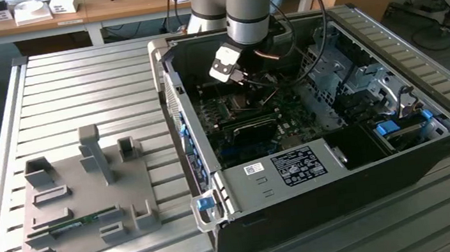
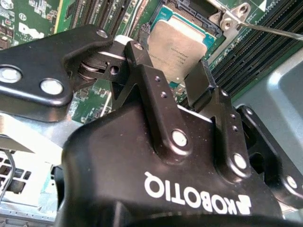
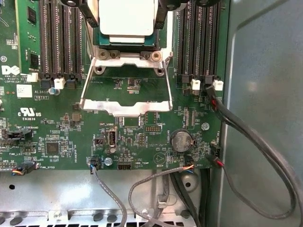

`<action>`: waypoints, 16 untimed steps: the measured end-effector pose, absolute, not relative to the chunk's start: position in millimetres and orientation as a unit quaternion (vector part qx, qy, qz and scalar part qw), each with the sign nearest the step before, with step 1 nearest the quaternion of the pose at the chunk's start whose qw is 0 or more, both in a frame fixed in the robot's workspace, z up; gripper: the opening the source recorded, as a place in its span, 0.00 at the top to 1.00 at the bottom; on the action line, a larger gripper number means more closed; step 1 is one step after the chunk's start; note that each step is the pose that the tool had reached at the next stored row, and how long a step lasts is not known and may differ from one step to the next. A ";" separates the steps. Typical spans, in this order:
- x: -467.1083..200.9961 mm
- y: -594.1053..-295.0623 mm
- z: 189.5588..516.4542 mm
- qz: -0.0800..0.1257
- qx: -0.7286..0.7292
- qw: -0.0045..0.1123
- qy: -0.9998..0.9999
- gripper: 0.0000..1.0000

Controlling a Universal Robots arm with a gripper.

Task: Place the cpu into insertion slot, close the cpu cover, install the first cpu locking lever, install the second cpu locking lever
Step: 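Place the cpu into insertion slot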

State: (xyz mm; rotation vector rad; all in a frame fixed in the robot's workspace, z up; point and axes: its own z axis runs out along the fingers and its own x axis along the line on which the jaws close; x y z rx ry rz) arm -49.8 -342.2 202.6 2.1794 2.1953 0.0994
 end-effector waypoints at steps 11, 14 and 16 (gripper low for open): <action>-50.8 -342.1 199.0 0.032 0.704 0.023 0.709 0.46; -51.1 -342.2 197.4 0.032 0.704 0.023 0.709 0.46; -51.1 -342.2 196.1 0.032 0.704 0.023 0.709 0.46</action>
